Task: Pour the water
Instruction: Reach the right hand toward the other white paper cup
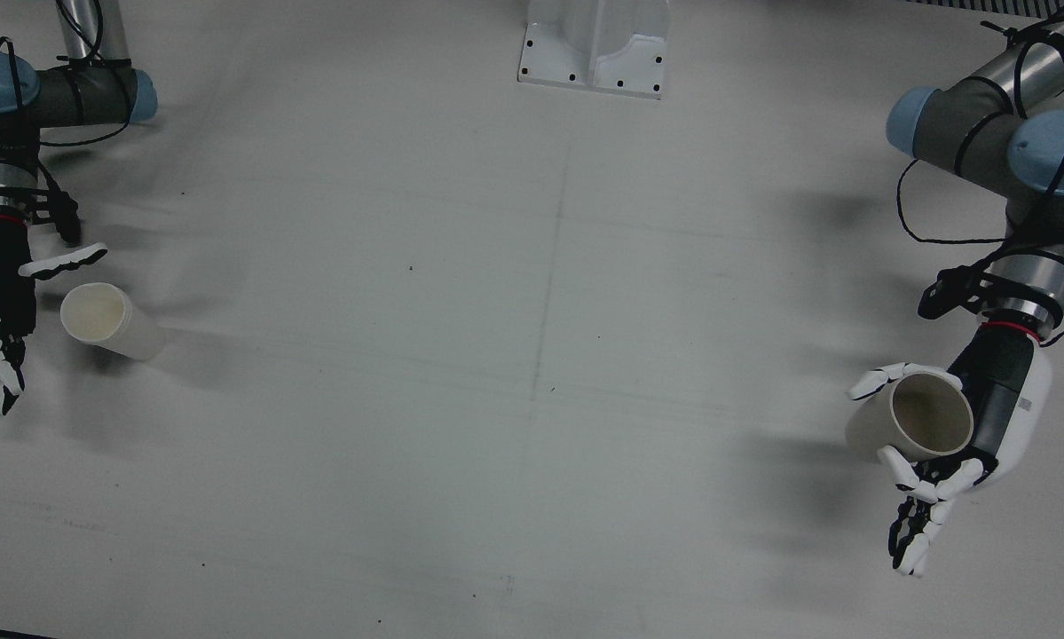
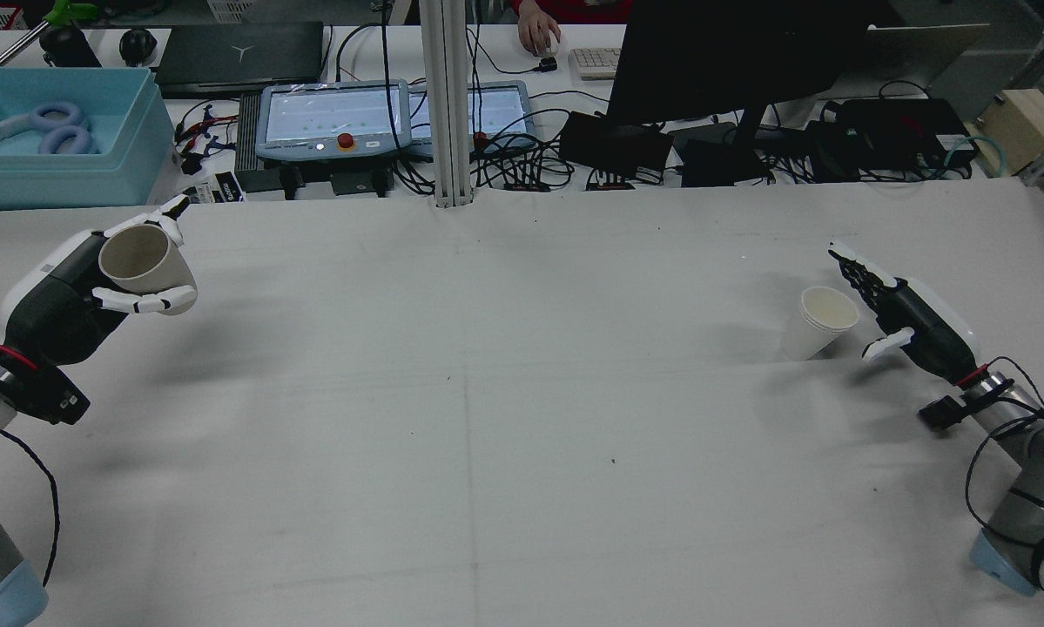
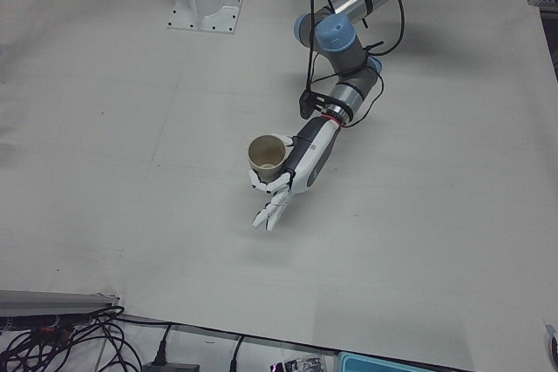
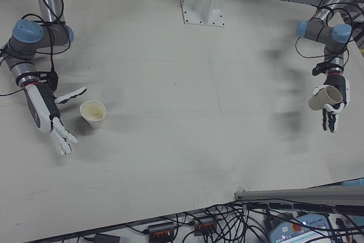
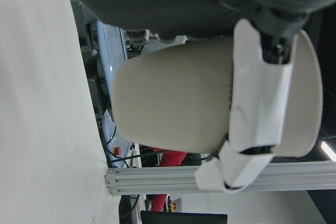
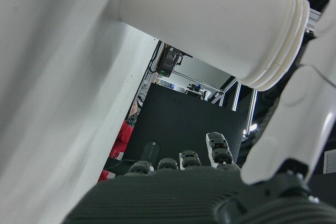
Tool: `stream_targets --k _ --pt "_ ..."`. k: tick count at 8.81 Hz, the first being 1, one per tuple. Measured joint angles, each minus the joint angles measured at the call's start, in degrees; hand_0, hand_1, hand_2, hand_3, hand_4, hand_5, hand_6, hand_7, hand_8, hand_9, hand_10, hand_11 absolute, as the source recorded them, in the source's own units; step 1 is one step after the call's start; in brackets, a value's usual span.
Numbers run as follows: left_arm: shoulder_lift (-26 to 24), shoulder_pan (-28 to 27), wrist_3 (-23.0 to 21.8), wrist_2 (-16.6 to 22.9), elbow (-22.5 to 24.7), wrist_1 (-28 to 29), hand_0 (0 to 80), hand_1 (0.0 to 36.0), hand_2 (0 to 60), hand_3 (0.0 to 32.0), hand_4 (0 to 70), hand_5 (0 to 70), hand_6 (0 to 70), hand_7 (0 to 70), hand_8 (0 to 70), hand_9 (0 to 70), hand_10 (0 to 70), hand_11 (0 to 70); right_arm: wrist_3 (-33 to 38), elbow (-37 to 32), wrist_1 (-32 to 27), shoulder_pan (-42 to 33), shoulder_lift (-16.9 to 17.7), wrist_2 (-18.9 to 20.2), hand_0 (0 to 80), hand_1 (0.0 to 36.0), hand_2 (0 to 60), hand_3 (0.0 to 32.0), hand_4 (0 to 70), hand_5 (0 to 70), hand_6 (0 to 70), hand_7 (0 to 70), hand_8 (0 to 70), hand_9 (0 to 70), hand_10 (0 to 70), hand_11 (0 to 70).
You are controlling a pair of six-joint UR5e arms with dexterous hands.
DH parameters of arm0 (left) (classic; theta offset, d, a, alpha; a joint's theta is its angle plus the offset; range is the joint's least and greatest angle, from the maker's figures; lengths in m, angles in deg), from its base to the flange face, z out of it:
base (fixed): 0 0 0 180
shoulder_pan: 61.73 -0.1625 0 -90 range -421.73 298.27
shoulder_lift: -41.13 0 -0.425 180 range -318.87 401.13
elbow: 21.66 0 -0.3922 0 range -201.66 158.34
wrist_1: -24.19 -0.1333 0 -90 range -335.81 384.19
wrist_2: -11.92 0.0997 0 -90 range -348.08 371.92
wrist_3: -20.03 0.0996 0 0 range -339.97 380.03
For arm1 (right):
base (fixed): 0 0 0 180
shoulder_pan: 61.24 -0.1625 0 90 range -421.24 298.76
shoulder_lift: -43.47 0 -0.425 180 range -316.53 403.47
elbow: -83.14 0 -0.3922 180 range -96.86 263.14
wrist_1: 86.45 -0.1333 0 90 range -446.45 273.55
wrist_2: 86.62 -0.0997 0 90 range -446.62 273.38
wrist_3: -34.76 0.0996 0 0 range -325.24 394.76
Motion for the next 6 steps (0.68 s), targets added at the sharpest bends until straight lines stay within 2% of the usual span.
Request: stream_targets --k 3,6 --pt "0.00 0.89 0.04 0.21 -0.30 0.24 62.0 36.0 60.0 0.0 31.8 70.0 5.3 7.8 0.1 0.1 0.5 4.4 -1.43 1.90 0.46 0.92 0.25 -0.28 52.1 13.2 0.0 0.0 11.3 13.9 3.8 12.6 0.0 1.1 0.0 0.0" --pt "0.00 1.25 0.05 0.22 -0.34 0.50 62.1 36.0 60.0 0.0 31.5 70.0 5.2 7.7 0.1 0.1 0.4 4.3 -2.67 2.63 0.64 1.89 0.33 -0.38 53.0 14.0 0.0 0.0 11.1 14.2 3.9 12.7 0.0 1.1 0.0 0.0"
